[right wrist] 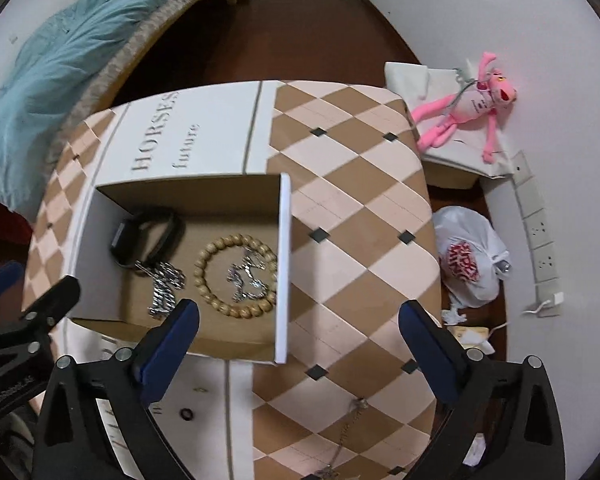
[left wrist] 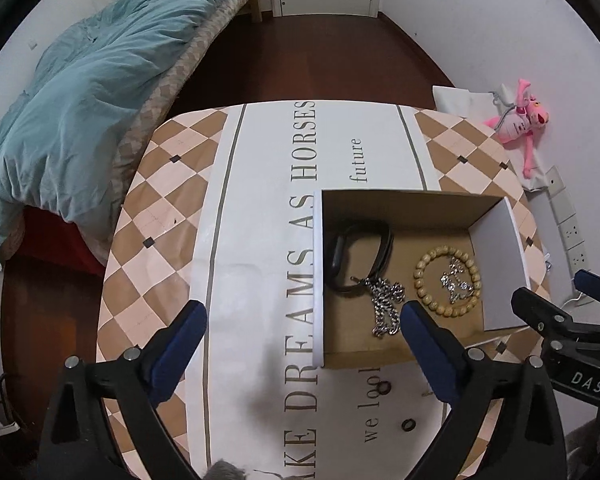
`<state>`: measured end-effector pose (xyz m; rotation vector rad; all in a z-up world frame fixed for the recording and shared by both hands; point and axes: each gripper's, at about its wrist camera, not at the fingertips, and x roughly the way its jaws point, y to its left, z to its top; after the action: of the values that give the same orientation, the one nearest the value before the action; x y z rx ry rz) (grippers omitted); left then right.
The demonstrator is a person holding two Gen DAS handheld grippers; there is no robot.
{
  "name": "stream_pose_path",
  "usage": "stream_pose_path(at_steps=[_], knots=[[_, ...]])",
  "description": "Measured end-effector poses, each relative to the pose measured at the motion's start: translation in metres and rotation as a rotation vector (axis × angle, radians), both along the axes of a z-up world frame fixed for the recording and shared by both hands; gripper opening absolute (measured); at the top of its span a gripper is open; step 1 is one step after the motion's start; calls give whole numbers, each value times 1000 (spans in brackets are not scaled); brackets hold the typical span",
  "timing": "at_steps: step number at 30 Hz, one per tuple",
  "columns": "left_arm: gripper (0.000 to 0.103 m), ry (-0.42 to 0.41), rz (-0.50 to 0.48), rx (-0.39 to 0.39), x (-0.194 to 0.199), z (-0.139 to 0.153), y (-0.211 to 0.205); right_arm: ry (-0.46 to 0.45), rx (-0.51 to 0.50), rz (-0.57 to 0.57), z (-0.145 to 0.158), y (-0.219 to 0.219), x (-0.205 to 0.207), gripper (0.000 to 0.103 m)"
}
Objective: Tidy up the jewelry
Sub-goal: 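Lower the chains into the box and open both grippers, then withdraw both grippers from the box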
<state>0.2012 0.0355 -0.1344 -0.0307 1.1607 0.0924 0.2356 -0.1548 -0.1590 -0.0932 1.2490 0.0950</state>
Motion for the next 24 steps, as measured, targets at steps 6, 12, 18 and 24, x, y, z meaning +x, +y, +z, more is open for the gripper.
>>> stream_pose_path(at_steps=[6, 12, 18, 24], knots=[[99, -23, 3, 4, -7, 9, -2, -29, -16, -19, 5, -1, -11, 101], [99, -79, 10, -2, -21, 35, -3, -97, -13, -30, 33, -4, -28, 101], [99, -140, 0, -7, -43, 68, -11, -177, -12, -38, 70, -8, -54, 101], [99, -190, -2, -17, -67, 97, -15, -249, 11, -52, 106, -15, -85, 101]])
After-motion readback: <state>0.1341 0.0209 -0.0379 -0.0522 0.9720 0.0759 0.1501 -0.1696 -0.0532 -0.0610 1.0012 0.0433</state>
